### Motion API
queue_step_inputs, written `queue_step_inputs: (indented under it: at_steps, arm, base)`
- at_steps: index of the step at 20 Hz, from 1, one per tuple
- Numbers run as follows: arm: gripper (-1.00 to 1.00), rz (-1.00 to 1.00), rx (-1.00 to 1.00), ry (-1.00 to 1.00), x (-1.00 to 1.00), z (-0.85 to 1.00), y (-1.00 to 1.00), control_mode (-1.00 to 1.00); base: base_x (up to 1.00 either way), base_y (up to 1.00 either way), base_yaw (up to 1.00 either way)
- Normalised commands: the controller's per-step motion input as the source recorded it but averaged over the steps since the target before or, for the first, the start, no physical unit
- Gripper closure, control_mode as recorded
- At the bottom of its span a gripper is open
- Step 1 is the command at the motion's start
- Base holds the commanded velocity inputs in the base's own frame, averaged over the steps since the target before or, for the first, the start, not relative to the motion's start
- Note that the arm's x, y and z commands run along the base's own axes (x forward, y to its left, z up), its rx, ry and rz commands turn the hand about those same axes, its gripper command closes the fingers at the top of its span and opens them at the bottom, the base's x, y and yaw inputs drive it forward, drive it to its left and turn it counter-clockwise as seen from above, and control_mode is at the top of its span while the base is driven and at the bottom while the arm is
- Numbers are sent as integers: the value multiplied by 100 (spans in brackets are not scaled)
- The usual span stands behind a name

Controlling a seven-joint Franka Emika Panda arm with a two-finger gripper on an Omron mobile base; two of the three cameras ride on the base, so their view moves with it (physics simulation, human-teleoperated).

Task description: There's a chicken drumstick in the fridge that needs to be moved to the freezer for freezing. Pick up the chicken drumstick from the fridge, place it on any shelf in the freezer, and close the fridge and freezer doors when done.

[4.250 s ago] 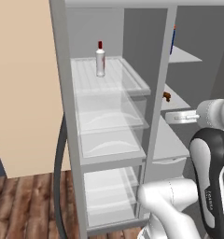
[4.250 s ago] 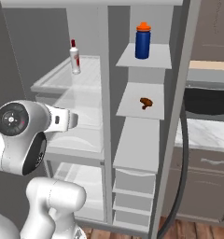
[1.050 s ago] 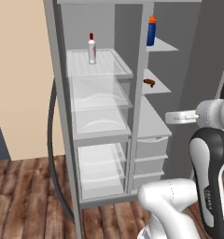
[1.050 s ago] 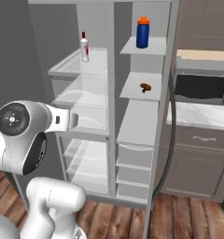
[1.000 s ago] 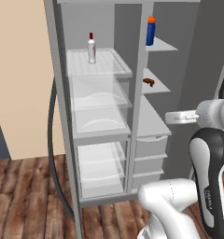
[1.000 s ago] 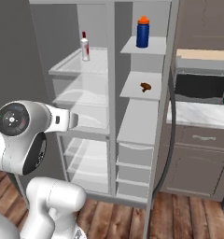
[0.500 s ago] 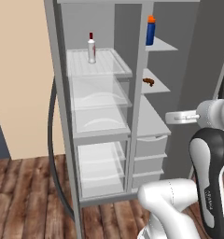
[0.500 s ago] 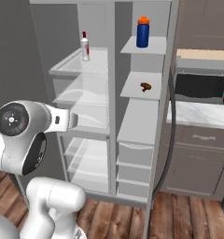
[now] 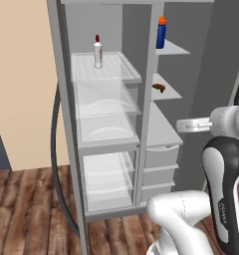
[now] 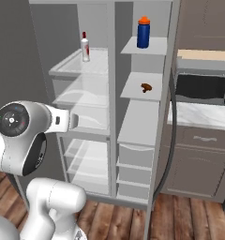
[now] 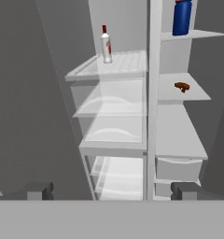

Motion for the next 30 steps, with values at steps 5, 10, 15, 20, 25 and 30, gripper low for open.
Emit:
queue_step_inputs:
  at_steps: [5, 10, 15, 20, 25, 30]
  arm:
    - [-100, 0, 0, 0, -6, 0, 4, -100]
    - [-100, 5, 2, -9, -60, -1, 65, -100]
    - [-100, 1, 7, -20, -91, 0, 63, -100]
    - [-100, 0, 9, -23, -98, 0, 48, -100]
    - [-100, 0, 6, -20, -66, -1, 80, -100]
    - [-100, 0, 1, -19, -27, -6, 98, -100]
  base:
    - [-1, 0, 0]
    - [0, 0, 0]
    - [0, 0, 0]
    - [0, 0, 0]
    - [0, 0, 0]
    - [0, 0, 0]
